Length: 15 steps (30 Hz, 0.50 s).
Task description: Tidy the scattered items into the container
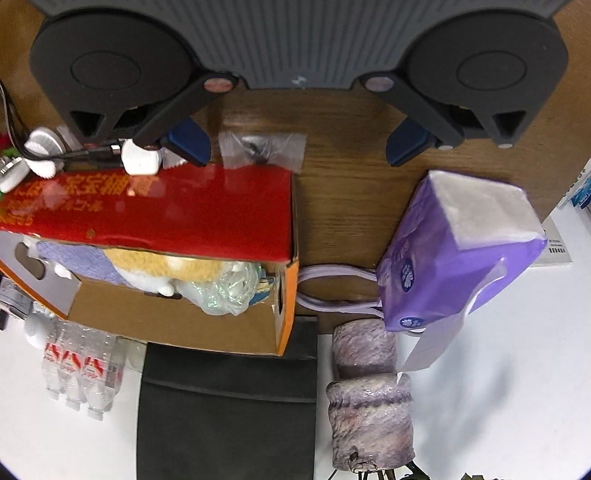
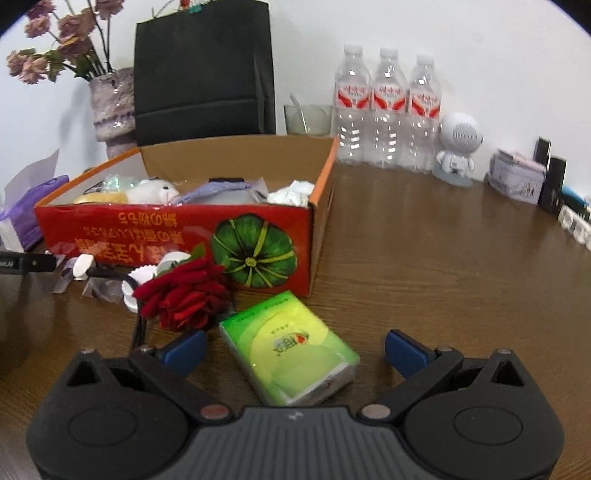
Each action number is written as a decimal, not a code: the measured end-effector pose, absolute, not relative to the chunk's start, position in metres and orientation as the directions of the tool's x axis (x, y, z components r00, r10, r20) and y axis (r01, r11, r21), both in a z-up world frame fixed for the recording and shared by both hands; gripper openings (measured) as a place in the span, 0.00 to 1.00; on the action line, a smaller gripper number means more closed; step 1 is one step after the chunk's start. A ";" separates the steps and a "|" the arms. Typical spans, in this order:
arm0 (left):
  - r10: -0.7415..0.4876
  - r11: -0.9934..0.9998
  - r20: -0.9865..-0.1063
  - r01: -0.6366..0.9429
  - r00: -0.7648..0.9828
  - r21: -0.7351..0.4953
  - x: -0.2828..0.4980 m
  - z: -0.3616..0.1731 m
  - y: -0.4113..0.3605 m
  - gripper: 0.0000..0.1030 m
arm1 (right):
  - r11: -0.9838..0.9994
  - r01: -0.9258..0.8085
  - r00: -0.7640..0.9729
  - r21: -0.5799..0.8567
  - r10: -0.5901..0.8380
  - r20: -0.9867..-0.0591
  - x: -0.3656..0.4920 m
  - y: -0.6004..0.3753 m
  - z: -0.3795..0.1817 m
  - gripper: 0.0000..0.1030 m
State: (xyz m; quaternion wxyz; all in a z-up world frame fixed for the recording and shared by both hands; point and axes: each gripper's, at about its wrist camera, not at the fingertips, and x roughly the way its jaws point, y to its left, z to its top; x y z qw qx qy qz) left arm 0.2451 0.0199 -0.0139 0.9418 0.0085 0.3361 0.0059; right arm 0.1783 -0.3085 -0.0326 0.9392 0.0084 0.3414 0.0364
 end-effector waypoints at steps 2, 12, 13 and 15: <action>0.005 1.000 -0.642 0.010 0.767 0.019 0.248 -0.017 0.016 0.91 | 0.998 -0.057 0.767 0.018 0.055 -0.639 0.178 -0.304 -0.032 0.91; -0.042 0.997 -0.613 0.073 0.789 0.026 0.228 -0.012 0.011 0.12 | 0.997 -0.080 0.790 -0.007 0.059 -0.610 0.168 -0.293 -0.028 0.62; -0.043 0.997 -0.612 0.074 0.790 0.025 0.228 -0.012 0.011 0.12 | 0.997 -0.082 0.793 -0.007 0.061 -0.606 0.168 -0.292 -0.028 0.62; -0.045 0.996 -0.606 0.079 0.794 0.028 0.227 -0.011 0.011 0.10 | 0.996 -0.085 0.802 -0.014 0.060 -0.594 0.166 -0.291 -0.026 0.62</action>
